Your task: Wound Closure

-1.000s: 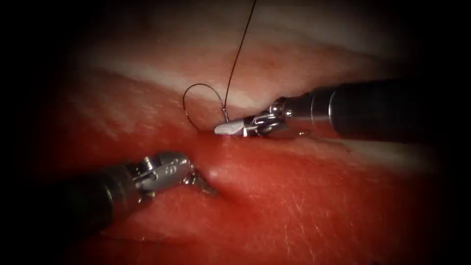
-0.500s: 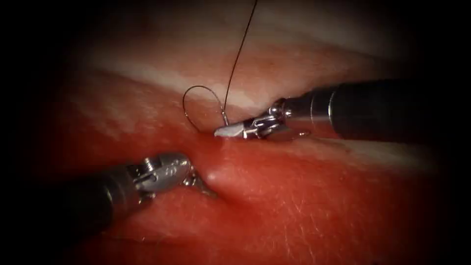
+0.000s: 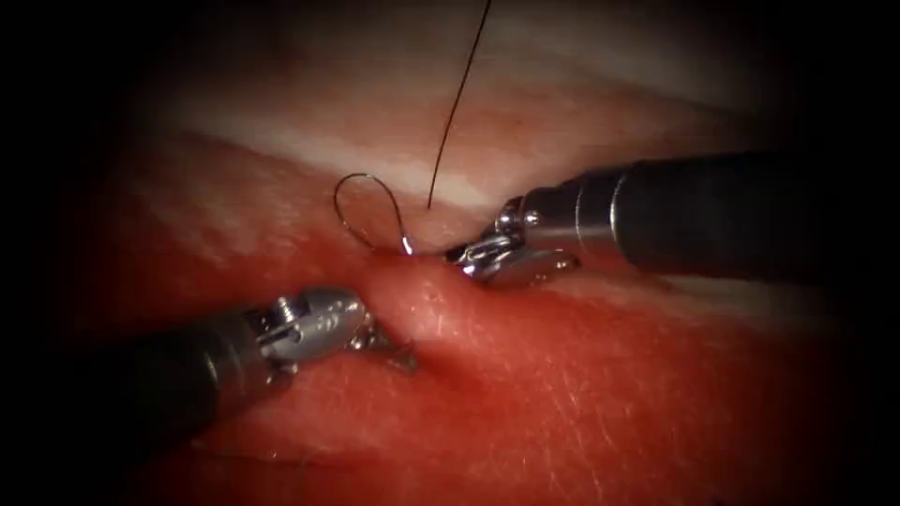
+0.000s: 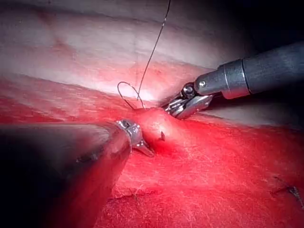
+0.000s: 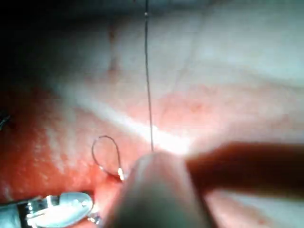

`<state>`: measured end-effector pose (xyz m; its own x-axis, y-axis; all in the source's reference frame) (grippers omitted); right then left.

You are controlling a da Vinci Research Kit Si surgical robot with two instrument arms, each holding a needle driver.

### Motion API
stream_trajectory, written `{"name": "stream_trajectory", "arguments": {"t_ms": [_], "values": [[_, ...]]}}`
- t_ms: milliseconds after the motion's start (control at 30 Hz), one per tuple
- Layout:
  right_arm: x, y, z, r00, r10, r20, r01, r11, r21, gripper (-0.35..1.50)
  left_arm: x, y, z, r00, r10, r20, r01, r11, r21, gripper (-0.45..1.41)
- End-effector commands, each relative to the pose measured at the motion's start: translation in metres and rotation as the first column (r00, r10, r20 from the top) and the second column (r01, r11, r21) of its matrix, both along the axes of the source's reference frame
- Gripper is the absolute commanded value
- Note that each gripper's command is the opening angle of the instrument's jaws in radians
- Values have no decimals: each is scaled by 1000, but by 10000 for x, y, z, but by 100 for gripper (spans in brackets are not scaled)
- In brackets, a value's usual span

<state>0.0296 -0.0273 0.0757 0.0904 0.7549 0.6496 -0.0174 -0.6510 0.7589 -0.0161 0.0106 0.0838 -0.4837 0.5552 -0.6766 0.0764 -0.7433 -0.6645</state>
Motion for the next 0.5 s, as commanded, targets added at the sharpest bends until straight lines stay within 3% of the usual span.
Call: {"name": "stream_trajectory", "arguments": {"t_ms": [33, 167, 233, 267, 300, 333, 400, 433, 467, 500], "values": [[9, 1, 5, 1000, -1, -2, 1, 1000, -2, -35, -4, 1, 6, 1000, 1, 1, -1, 1000, -1, -45], [8, 4, 4, 1000, 13, -10, -13, 1000, 1, -35, -4, 1, 5, 1000, 3, -1, -3, 1000, -1, -45], [6, 12, 4, 997, 71, -17, -72, 996, -59, -35, -4, 1, 4, 1000, 3, -1, -3, 1000, -1, -45], [5, 16, 5, 995, 91, -26, -94, 991, -96, -13, -3, 1, 4, 1000, 3, -1, -3, 1000, -1, -45], [1, 25, 9, 993, 108, -45, -115, 969, -219, 37, -3, 0, 3, 1000, 3, -1, -3, 1000, 0, -45], [1, 25, 9, 993, 108, -45, -115, 969, -219, 37, -3, 0, 3, 1000, 3, -1, -3, 1000, 0, -45], [-6, 35, 18, 992, 108, -60, -123, 918, -377, 81, -3, -1, -1, 1000, 4, -1, -4, 1000, 1, -45], [-6, 35, 18, 992, 108, -60, -123, 918, -377, 81, -3, -1, -1, 1000, 4, -1, -4, 1000, 1, -45], [-10, 42, 25, 992, 108, -68, -127, 875, -467, 93, -1, -1, -4, 1000, 4, -1, -4, 1000, 2, -45], [-10, 42, 25, 992, 108, -68, -127, 875, -467, 93, -1, -1, -4, 1000, 4, -1, -4, 1000, 2, -45]]}}
